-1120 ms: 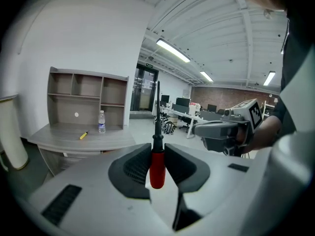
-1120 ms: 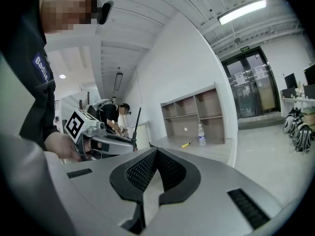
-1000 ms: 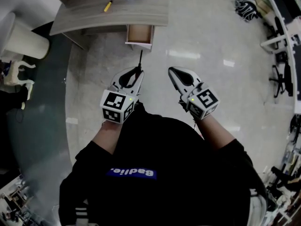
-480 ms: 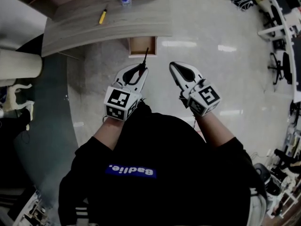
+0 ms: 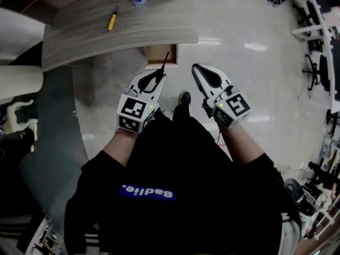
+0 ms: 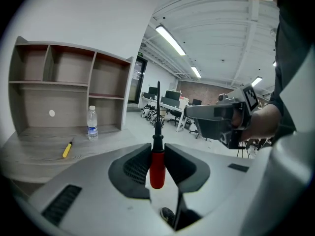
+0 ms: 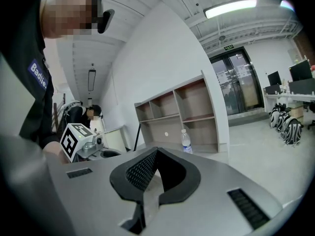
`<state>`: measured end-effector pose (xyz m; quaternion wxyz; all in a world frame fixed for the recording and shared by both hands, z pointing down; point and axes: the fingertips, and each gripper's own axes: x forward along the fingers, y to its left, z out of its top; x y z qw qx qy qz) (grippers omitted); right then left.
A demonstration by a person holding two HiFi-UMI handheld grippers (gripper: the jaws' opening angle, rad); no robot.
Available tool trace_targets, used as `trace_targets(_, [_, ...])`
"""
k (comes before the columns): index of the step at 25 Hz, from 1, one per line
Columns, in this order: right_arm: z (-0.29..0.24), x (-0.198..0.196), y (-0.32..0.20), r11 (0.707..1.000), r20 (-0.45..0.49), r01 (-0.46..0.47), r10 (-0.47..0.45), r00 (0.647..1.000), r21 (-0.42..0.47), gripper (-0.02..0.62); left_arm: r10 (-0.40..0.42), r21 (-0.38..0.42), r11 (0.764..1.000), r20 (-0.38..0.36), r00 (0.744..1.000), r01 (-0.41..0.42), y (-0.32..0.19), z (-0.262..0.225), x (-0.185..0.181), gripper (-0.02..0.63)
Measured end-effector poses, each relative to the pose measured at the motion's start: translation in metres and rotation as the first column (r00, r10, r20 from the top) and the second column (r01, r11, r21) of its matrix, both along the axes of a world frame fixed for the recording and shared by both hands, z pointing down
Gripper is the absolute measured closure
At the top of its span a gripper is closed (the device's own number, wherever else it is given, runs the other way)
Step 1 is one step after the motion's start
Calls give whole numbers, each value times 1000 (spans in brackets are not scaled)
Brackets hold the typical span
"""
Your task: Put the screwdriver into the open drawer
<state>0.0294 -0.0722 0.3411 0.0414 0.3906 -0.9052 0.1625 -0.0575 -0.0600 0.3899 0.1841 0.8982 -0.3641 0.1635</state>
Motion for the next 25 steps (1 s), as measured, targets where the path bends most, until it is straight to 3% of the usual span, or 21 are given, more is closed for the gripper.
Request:
trace_targets(13, [23, 12, -37, 991, 42, 125, -123, 991, -50, 568, -41, -32, 999, 93, 995, 44, -35, 57, 24, 522])
trace_targets(25, [54, 16, -55, 984, 52, 137, -131, 990, -117, 568, 23, -54, 999, 267, 963, -9, -63, 132, 12, 522])
